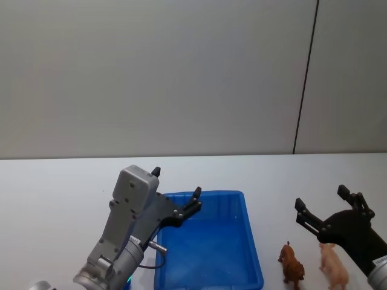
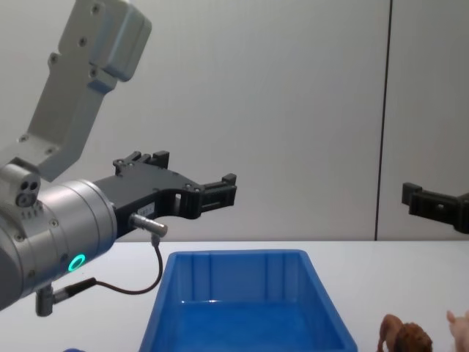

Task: Pick up the two dolls from the table and place them into the box.

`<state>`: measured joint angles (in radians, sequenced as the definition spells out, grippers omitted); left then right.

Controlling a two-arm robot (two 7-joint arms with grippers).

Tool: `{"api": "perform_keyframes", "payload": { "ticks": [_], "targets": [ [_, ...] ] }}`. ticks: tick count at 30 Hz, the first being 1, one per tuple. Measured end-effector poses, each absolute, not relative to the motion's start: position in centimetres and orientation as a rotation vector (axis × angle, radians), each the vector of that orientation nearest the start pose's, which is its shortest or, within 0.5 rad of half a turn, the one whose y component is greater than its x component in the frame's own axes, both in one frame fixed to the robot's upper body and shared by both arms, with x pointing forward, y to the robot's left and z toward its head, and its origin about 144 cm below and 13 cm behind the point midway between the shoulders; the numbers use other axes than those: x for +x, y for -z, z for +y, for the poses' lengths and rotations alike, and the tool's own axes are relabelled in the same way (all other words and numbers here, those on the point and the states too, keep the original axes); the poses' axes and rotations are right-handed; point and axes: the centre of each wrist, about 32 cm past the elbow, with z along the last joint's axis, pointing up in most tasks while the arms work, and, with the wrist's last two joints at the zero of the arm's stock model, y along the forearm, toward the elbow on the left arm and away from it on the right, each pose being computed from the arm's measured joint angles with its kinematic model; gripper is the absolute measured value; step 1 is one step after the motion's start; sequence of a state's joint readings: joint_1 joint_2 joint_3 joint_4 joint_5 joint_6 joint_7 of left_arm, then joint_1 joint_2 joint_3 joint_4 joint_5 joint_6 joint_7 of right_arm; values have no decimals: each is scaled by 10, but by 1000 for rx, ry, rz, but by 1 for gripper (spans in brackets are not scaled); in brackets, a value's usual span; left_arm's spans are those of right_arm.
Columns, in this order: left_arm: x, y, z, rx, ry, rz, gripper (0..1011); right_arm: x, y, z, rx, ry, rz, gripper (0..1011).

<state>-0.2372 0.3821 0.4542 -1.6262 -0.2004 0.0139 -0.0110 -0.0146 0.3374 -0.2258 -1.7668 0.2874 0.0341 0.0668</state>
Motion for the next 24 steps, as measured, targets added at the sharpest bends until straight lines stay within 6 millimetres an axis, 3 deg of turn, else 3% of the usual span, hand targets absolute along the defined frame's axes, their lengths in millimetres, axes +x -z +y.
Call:
{"api": "perform_keyframes", "payload": {
  "ticks": [24],
  "targets": [
    [492, -1204, 198, 61, -1124, -268, 1001, 444, -1189, -238, 23, 1230, -73, 1001]
  ]
}}
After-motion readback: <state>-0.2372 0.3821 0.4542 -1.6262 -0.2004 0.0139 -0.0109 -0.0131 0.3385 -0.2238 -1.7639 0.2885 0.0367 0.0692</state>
